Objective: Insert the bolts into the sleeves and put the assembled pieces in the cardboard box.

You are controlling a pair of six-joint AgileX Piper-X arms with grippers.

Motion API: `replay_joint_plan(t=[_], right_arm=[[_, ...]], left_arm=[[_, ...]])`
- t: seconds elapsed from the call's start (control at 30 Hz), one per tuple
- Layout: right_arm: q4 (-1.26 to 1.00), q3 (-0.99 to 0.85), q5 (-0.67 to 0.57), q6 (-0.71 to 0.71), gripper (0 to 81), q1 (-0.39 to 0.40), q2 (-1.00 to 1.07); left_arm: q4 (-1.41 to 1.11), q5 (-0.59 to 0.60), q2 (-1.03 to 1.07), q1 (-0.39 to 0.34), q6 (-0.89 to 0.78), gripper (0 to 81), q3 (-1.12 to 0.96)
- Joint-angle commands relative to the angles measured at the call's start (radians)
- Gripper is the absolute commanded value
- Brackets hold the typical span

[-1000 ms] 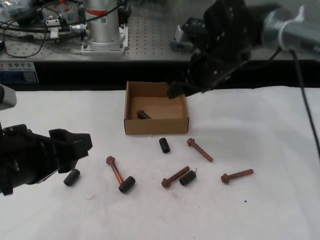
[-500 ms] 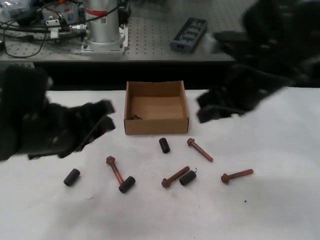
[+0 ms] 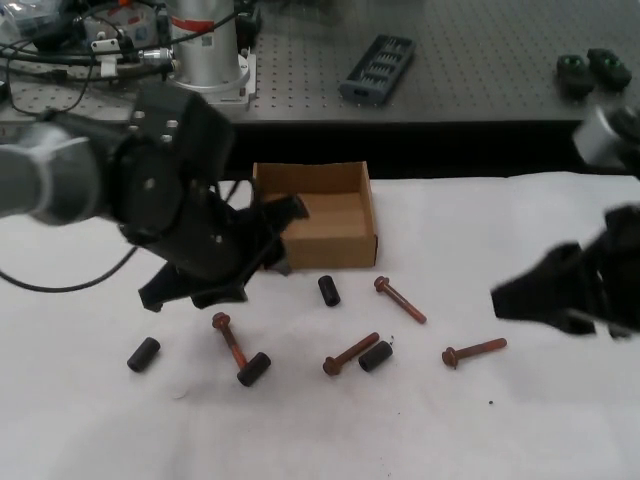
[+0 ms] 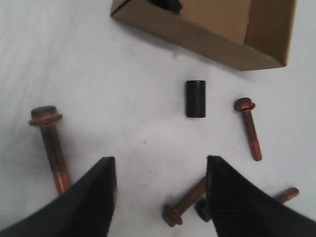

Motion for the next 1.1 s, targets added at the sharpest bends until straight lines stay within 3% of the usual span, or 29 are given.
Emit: replay_joint_plan(t=[0.0,0.13,0.43,0.93,1.07], right_arm=[[-0.014,0.088,-0.003,0.023,29.7,-0.001,-0.064],[-0.014,0.148,-0.003,0.047,29.7,-0.001,-0.084],[-0.091,0.254,-0.054,0.124,29.7,-0.001,-0.085],[-0.105,0.258,-0.085,0.178,29.7,-0.001,-0.127],[-0.105,0.258,-0.097,0.198,29.5,-0.001,-0.142]], left_arm=[[0.097,-0.062,0.027,0.000,-0.015,40.1,-0.044],[0.117,-0.132,0.046,0.000,0.000,40.1,-0.049],[0.130,-0.109,0.120,0.000,-0.030,34.7,-0.068],[0.250,-0.145,0.228,0.022,-0.018,34.6,-0.154],[0.286,-0.138,0.253,0.023,-0.016,29.6,-0.154]])
